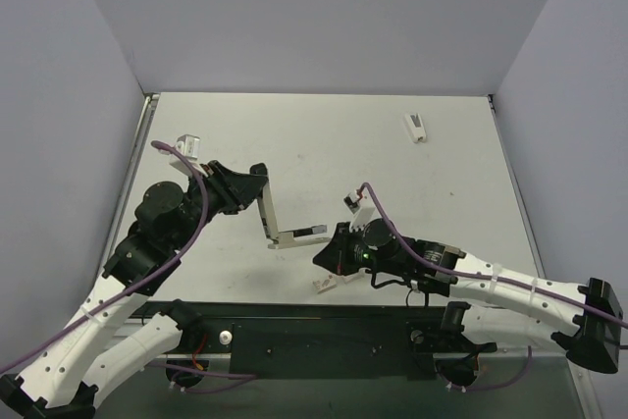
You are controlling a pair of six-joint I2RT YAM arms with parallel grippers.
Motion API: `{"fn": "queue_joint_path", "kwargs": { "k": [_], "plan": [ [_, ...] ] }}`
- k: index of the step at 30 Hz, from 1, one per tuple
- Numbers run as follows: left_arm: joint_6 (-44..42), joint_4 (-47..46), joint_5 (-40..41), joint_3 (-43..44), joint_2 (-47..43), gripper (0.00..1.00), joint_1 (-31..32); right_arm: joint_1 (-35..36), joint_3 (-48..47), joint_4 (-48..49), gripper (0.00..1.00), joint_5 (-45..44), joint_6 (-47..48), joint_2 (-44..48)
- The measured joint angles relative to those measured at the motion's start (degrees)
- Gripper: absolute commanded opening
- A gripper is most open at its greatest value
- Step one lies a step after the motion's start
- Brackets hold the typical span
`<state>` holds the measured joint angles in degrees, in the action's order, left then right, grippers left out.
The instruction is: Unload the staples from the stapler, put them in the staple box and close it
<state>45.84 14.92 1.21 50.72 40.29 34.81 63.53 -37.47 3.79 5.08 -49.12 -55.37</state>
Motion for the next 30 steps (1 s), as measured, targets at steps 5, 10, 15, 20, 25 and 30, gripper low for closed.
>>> {"fn": "queue_joint_path", "kwargs": {
  "k": [5, 10, 15, 20, 25, 30],
  "plan": [
    [0.0, 0.1, 0.0, 0.0, -0.5, 0.0, 0.0, 0.0, -0.6, 0.3, 0.0, -3.8, 0.8, -1.6],
    [0.3, 1.2, 0.0, 0.0, -1.6, 0.0, 0.0, -0.1, -6.2, -0.8, 0.0, -8.2, 4.7, -4.7],
    [0.8, 2.4, -2.9, 0.0, -2.1, 0.0, 0.1, -1.2, -12.5, -0.9, 0.0, -9.2, 8.9, -7.9],
    [1.7, 1.7, -5.4, 0.0, -1.9, 0.0, 0.1, -2.1, -16.8, -1.0, 0.0, -9.1, 12.8, -10.6],
    [1.7, 1.4, -8.3, -0.2, -1.5, 0.0, 0.0, -2.7, -18.0, -2.2, 0.0, -8.8, 15.3, -10.0],
    [1.4, -1.5, -13.7, -0.7, 0.3, 0.0, 0.0, -6.0, -18.0, -7.5, 0.0, -5.0, 17.3, -5.1]
  ]
}}
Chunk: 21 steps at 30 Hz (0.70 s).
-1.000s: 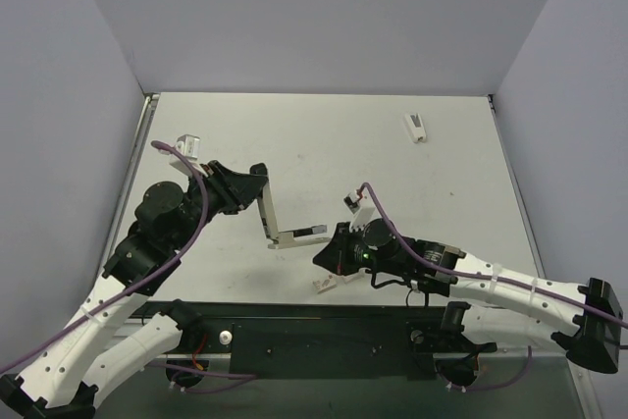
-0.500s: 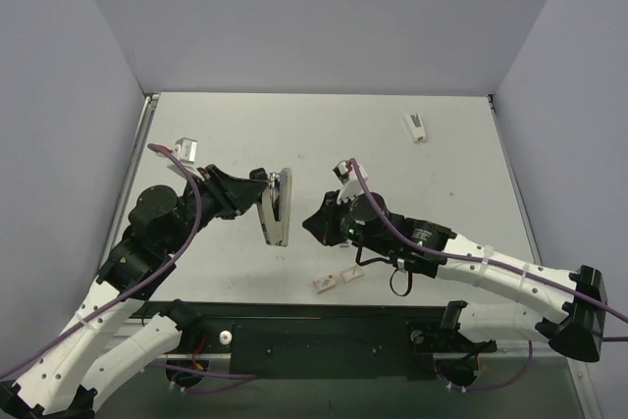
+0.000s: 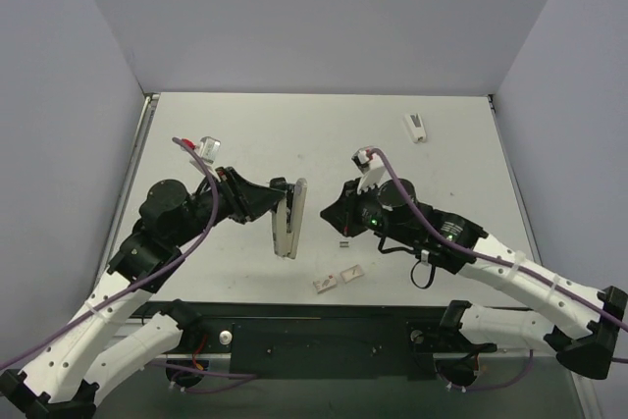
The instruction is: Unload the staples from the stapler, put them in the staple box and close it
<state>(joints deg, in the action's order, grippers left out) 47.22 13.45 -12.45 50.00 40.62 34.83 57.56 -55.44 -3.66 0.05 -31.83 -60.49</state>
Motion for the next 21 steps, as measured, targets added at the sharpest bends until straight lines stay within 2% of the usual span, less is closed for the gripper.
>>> {"fn": "queue_joint_path", "kwargs": {
  "k": [8, 15, 21],
  "plan": [
    [-2.7, -10.3, -14.4, -0.9, 4.5, 0.0, 0.0, -7.7, -0.9, -7.0, 0.0, 14.9, 3.7, 7.6],
    [-2.9, -21.1, -26.7, -1.9, 7.1, 0.0, 0.0, -8.1, -1.8, -10.6, 0.0, 29.6, 8.2, 7.6],
    [-2.9, -27.1, -33.2, -3.0, 8.3, 0.0, 0.7, -8.1, -2.8, -10.7, 0.0, 36.6, 10.8, 7.6]
  ]
}}
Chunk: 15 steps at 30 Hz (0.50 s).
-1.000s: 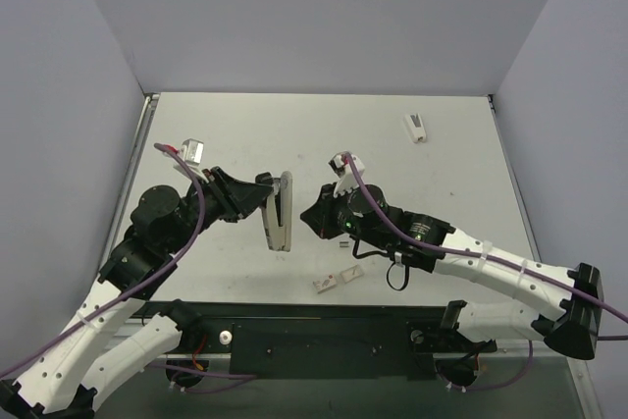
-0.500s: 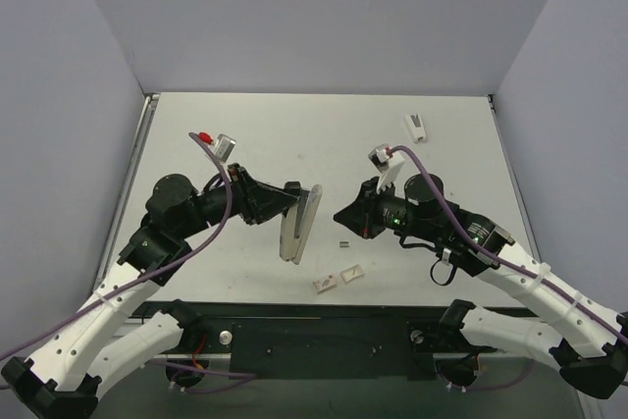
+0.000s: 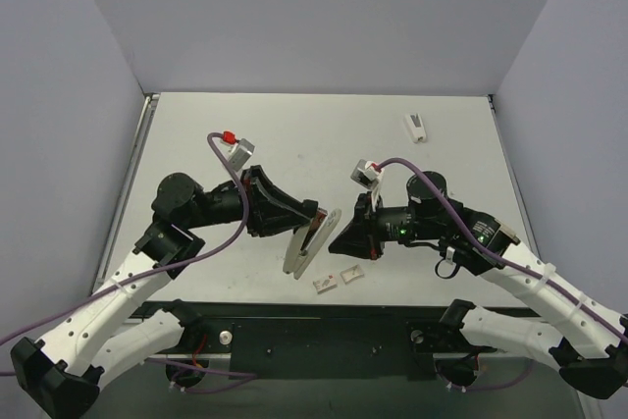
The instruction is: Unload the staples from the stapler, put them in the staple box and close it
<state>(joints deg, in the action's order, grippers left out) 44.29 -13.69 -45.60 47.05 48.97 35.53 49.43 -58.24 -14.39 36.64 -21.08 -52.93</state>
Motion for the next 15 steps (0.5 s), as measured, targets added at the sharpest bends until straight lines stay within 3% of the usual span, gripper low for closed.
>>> {"fn": "queue_joint_path", "kwargs": {
  "k": [9, 15],
  "plan": [
    [-3.5, -0.6, -1.6, -0.2, 1.7, 0.0, 4.6, 0.0, -4.4, 0.8, 0.0, 7.0, 1.7, -3.3],
    [-9.1, 1.0, 0.1, 3.0, 3.9, 0.0, 9.0, 0.0, -8.1, -3.8, 0.0, 12.7, 2.9, -7.5]
  ]
}}
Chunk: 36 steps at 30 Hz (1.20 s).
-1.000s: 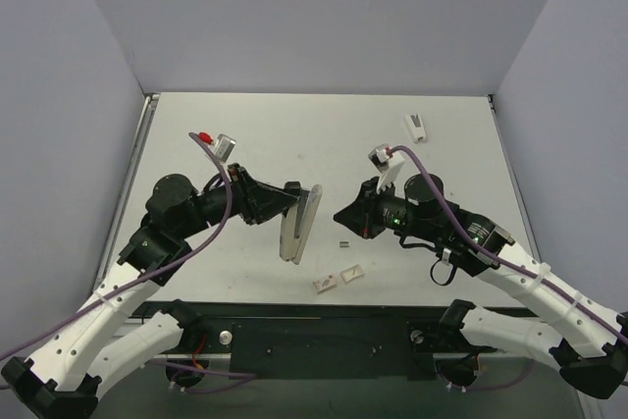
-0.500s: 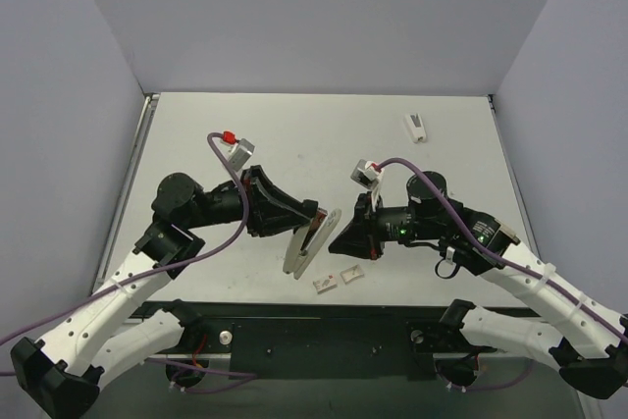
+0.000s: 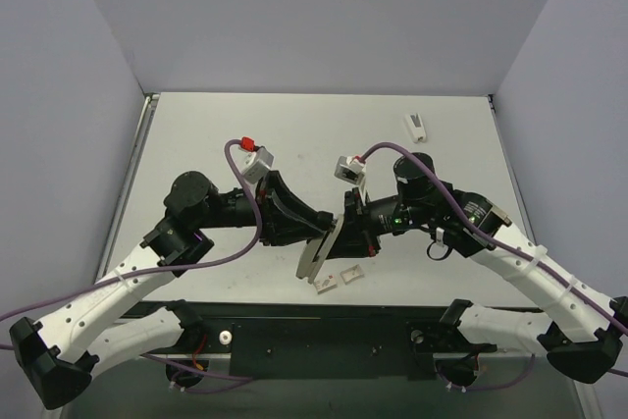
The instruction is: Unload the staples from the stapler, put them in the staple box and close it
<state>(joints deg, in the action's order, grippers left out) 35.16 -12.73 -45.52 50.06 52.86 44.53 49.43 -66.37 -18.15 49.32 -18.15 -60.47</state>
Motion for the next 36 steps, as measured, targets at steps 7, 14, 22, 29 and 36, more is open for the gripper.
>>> {"fn": "queue_joint_path", "kwargs": {
  "k": [7, 14, 22, 29, 36],
  "plan": [
    [-1.7, -0.3, -1.1, 1.6, 1.2, 0.0, 2.3, 0.0, -6.8, -7.5, 0.0, 5.2, 3.2, -3.7],
    [-2.2, -0.3, -2.6, 2.1, 2.4, 0.0, 4.4, 0.0, -8.9, -13.7, 0.0, 7.1, 5.1, -4.5],
    [-8.0, 5.1, 4.6, 2.1, 0.6, 0.0, 7.4, -0.6, -2.2, -9.3, 0.0, 2.8, 4.7, 0.9],
    [-11.8, 9.6, 15.1, 2.3, 0.4, 0.0, 8.8, -4.5, 5.7, -3.6, 0.08, -8.4, 0.3, 8.0],
    [-14.4, 16.6, 24.6, 5.2, 3.1, 0.0, 8.2, -7.7, 7.9, -2.7, 0.17, -23.5, -3.3, 14.4]
  ]
}}
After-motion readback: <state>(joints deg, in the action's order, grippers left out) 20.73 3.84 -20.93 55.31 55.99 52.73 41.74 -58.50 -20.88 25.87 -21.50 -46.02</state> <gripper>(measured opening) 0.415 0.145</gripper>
